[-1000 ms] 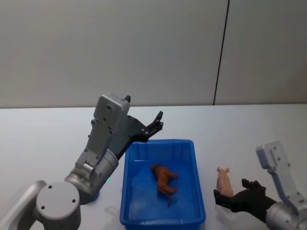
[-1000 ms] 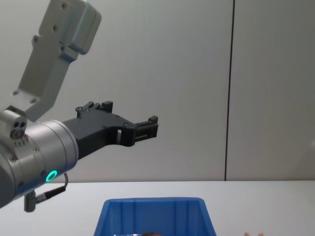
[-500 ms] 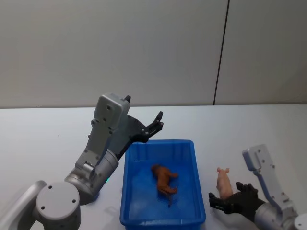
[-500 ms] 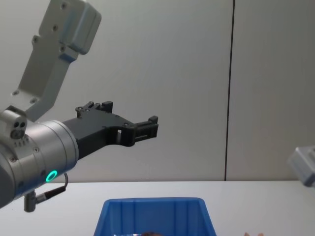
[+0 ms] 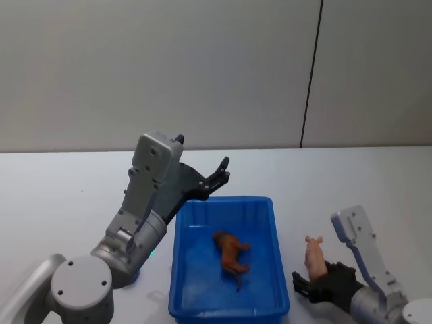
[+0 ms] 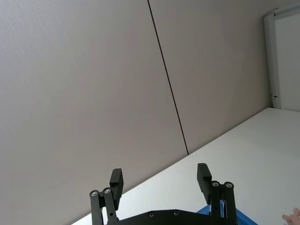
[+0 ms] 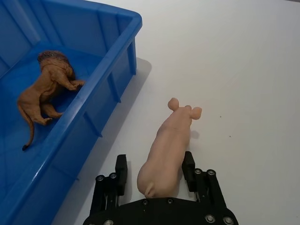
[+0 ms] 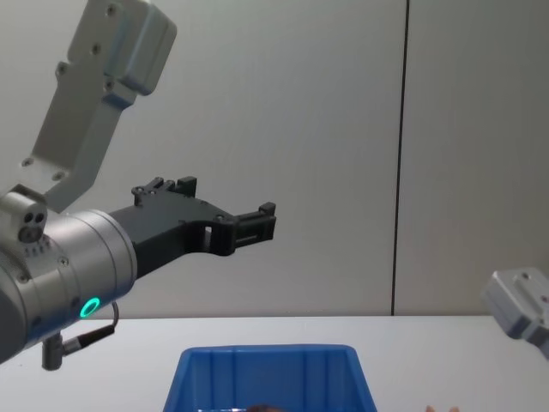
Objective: Pick up the two dolls from the table and place them into the box.
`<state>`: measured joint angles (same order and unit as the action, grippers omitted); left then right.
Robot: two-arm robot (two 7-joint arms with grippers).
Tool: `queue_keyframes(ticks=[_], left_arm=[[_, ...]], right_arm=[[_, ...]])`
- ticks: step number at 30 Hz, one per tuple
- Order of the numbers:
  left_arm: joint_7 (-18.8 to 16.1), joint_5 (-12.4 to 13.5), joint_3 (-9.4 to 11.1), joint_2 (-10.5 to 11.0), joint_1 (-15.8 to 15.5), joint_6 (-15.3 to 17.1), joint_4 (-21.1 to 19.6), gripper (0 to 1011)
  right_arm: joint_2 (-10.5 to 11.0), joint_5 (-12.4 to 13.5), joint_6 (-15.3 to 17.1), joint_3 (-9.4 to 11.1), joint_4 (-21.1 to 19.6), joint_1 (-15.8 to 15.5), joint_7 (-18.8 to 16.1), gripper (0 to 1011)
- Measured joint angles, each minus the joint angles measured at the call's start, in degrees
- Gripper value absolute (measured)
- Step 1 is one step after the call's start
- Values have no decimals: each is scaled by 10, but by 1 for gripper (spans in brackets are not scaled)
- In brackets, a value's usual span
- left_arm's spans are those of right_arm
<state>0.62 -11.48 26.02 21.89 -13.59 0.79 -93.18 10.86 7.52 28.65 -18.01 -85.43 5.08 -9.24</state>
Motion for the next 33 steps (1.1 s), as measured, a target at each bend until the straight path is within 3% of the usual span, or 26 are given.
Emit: queue_keyframes(ticks=[2,12,19,33], left_arm=[[0,0,0,0,0,0,0,1001],[0,0,0,0,0,0,0,1001],[0,0,0,0,0,0,0,1001],[0,0,0,0,0,0,0,1001]], right_arm=[[-1,-1,0,0,1,1,0,704],[-4,-5,-1,-2,7,4,-1,371],[-2,-5,-9,0,5,3,3,360],[10,-10,-69,15,-23,1,18,360]])
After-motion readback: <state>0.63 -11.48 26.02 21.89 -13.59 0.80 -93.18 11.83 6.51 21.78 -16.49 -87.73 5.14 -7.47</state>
